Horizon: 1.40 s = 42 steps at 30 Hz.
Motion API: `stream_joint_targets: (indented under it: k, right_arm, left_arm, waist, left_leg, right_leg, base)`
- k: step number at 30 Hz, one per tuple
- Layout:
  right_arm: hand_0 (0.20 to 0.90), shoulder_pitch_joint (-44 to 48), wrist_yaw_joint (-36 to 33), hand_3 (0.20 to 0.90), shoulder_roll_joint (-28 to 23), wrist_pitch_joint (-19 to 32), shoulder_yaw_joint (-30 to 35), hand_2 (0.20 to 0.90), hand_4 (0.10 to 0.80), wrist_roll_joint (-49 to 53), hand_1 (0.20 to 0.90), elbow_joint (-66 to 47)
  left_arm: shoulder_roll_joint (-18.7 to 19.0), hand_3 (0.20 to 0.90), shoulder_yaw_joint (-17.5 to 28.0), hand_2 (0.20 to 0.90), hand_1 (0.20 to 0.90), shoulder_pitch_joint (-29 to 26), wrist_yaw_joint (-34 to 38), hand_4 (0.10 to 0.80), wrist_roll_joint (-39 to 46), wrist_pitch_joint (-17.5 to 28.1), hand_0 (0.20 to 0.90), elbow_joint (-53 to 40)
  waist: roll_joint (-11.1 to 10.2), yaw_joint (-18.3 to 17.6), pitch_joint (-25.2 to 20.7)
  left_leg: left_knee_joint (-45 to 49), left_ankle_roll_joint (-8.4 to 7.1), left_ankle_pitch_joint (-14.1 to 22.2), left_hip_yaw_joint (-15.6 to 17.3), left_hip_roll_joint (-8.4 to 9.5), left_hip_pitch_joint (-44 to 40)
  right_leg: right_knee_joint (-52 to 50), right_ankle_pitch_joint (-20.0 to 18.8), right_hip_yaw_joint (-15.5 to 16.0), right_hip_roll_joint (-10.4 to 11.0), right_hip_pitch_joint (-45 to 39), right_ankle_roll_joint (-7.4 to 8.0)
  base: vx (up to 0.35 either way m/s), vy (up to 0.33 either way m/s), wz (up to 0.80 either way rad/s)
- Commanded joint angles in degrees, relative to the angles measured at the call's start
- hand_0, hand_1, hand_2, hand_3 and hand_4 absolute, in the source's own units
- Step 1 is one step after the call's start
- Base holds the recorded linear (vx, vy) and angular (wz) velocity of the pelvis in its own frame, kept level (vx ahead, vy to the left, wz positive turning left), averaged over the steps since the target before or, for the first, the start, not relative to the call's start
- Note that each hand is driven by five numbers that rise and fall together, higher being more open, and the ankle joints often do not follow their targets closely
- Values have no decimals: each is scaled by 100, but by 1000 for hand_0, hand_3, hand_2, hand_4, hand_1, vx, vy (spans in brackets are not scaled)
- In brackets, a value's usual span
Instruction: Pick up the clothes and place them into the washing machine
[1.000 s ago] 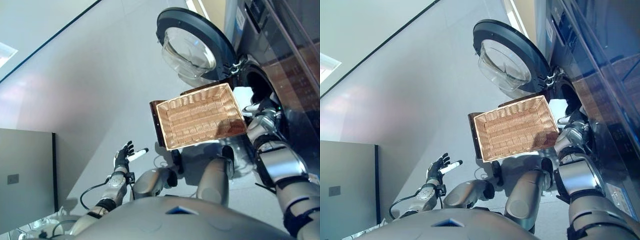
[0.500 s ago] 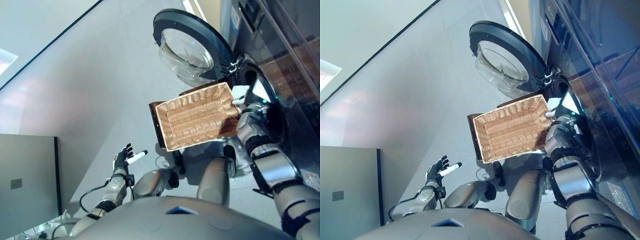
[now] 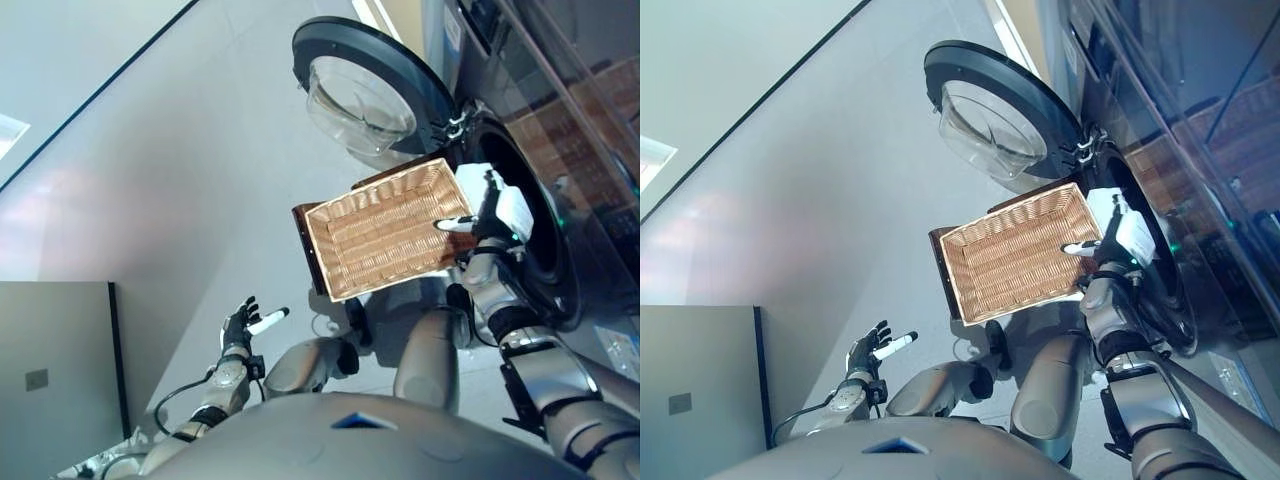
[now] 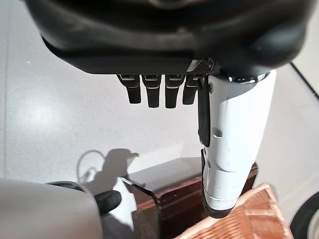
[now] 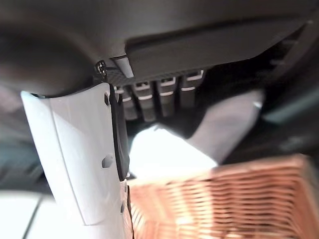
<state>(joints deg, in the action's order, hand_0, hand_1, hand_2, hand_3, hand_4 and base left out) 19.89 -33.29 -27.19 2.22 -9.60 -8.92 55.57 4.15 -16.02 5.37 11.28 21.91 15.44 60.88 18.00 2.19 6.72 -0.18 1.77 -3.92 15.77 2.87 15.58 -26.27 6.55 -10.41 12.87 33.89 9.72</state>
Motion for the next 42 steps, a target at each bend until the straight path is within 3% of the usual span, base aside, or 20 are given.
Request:
stream_joint_targets:
  k: [1,6,10,22,26,27,32,42]
  right_arm:
    - [900,411,15,900,-303,496,-30,900,800,450,900,-274]
    - [900,527,127,900,-608,445,6,900,800,447,900,-52]
    - [900,783,-66,900,-994,153,-239,900,800,-404,900,23]
    - [900,1120,-78,900,-841,23,-815,900,800,-983,900,-28]
    - [900,1312,-317,900,-872,-282,-1084,900,800,-1590,900,214]
    - [900,1479,-550,900,-909,-580,-1166,900,800,-1997,900,458]
    - [900,2073,-590,900,-982,-1032,-1778,900,800,-2861,900,899]
    - [900,3087,-548,900,-1357,-1530,-2776,900,800,-3698,900,1651]
  left_arm:
    - [276,900,342,900,900,-159,87,800,-93,210,900,177]
    - [295,900,366,900,900,-171,20,800,-104,185,900,214]
    - [315,900,349,900,900,-200,14,800,-111,239,900,96]
    - [335,900,328,900,900,-242,43,800,-50,277,900,-62]
    - [350,900,322,900,900,-250,68,800,-50,311,900,-139]
    - [358,900,318,900,900,-255,114,800,-39,356,900,-165]
    - [377,900,243,900,900,-232,103,800,-51,442,900,-459]
    - [437,900,7,900,900,-229,-9,800,181,502,900,-983]
  waist:
    - [-57,-42,140]
    - [-32,-45,170]
    - [14,3,194]
    - [-53,53,311]
    - [-62,94,330]
    - [-29,96,349]
    - [58,198,396]
    - [-2,333,604]
  left_leg:
    - [649,-559,101,-99,-189,360]
    - [662,-569,93,-95,-175,402]
    - [650,-582,58,-123,-166,455]
    - [678,-579,34,-158,-178,580]
    - [694,-577,29,-167,-181,632]
    - [697,-578,49,-180,-145,629]
    - [757,-568,68,-152,-137,775]
    - [1040,-588,57,-137,-243,1232]
  right_leg:
    - [1257,-719,65,133,-651,-306]
    - [1213,-714,52,112,-582,-320]
    - [1162,-708,48,84,-514,-348]
    - [1080,-729,23,16,-347,-389]
    - [1042,-724,13,9,-295,-400]
    - [1016,-695,2,30,-288,-395]
    - [1002,-746,-62,10,-114,-400]
    - [700,-747,-78,-13,349,-466]
  base:
    - [0,0,0]
    - [-4,-4,1]
    - [-12,-10,2]
    - [0,0,0]
    - [0,0,0]
    - [0,0,0]
    - [-7,14,-2]
    - [-47,-8,6]
